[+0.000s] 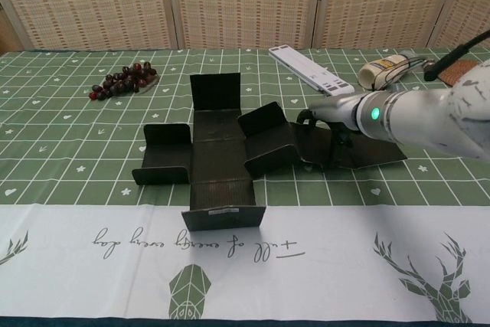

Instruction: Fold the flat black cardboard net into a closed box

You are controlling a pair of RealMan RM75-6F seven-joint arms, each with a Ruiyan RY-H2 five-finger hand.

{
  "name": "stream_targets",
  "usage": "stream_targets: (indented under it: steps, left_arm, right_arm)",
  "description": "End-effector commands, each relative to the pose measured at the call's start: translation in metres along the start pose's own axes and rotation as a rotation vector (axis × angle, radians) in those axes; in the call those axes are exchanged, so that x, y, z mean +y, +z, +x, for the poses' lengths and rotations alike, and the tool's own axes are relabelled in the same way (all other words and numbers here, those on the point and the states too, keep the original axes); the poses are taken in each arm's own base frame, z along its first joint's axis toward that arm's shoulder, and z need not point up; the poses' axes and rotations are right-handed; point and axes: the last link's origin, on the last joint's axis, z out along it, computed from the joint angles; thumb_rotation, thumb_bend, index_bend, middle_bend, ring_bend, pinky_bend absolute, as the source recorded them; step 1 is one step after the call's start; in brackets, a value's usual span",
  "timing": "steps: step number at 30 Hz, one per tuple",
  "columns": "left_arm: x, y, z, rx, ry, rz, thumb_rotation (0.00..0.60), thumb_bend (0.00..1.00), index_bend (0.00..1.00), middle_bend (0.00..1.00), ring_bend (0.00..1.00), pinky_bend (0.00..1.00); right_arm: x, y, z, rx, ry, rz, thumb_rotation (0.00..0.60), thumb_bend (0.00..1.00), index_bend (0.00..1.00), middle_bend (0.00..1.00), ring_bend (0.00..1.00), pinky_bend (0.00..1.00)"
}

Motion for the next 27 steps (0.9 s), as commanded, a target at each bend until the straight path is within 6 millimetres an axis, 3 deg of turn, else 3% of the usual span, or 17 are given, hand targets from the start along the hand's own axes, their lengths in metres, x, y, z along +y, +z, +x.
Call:
stream_targets:
  steps: [1, 6, 8, 11, 15, 20, 27]
  left_arm:
    - [0.009, 0.021, -0.002, 0.032, -0.023, -0.047, 0.6, 0.11, 0.19, 0.09, 0.18, 0.23]
    - [0.033, 0.067, -0.01, 0.09, -0.044, -0.163, 0.6, 0.11, 0.35, 0.27, 0.45, 0.48]
    - [0.043, 0.084, -0.015, 0.098, -0.038, -0.204, 0.6, 0.11, 0.4, 0.33, 0.6, 0.68]
    - [0.065, 0.111, -0.025, 0.109, 0.013, -0.293, 0.6, 0.12, 0.43, 0.38, 0.74, 0.86]
    - [0.088, 0.135, -0.043, 0.078, 0.043, -0.347, 0.6, 0.12, 0.36, 0.38, 0.78, 0.9]
    - [0.107, 0.156, -0.066, 0.018, 0.098, -0.349, 0.6, 0.1, 0.15, 0.24, 0.76, 0.9]
    - [0.116, 0.17, -0.086, -0.016, 0.165, -0.331, 0.6, 0.09, 0.04, 0.19, 0.72, 0.91]
  right_arm:
    - [0.003, -0.002, 0.004, 0.043, 0.02, 0.011, 0.6, 0.34, 0.24, 0.28, 0.76, 0.92]
    - [0.009, -0.003, 0.005, 0.085, 0.043, 0.034, 0.6, 0.35, 0.27, 0.3, 0.77, 0.92]
    - [0.01, -0.003, 0.005, 0.098, 0.05, 0.041, 0.6, 0.35, 0.27, 0.31, 0.78, 0.92]
    - [0.011, -0.003, 0.004, 0.118, 0.055, 0.053, 0.6, 0.35, 0.27, 0.31, 0.78, 0.92]
    - [0.012, -0.003, 0.001, 0.138, 0.045, 0.071, 0.6, 0.35, 0.27, 0.31, 0.78, 0.92]
    - [0.011, -0.004, -0.003, 0.183, 0.016, 0.102, 0.6, 0.35, 0.27, 0.31, 0.78, 0.92]
    - [0.015, -0.008, -0.011, 0.263, -0.027, 0.154, 0.6, 0.35, 0.27, 0.31, 0.78, 0.92]
